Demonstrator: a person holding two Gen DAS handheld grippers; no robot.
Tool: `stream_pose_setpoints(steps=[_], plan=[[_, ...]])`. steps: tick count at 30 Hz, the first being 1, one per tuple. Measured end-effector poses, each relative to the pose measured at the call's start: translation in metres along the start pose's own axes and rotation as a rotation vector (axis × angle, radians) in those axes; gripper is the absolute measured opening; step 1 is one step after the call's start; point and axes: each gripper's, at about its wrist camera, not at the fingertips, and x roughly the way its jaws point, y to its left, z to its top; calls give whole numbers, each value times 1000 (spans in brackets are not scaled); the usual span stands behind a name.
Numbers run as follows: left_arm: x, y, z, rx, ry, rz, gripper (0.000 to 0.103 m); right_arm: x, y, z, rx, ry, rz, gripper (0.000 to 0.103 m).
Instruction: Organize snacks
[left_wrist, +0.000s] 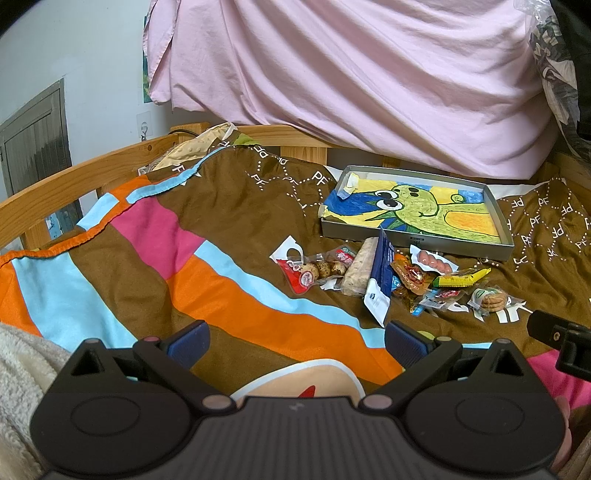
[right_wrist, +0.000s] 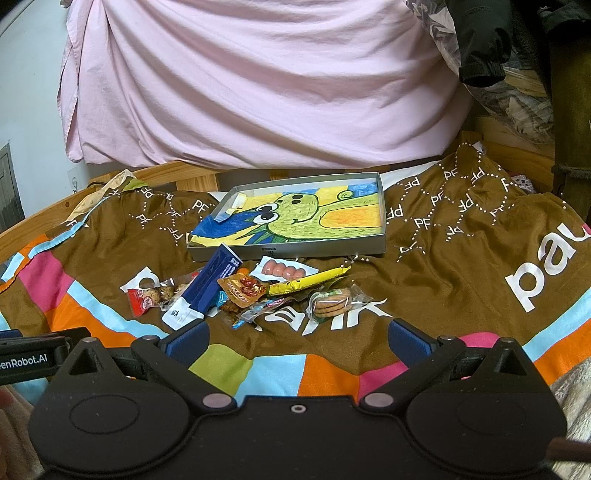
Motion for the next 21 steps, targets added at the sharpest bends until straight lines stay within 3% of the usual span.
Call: stream_pose_setpoints(steps=[21], plan=[[0, 0, 0, 0, 0, 0, 102, 0, 1, 1, 0, 7, -2, 102]])
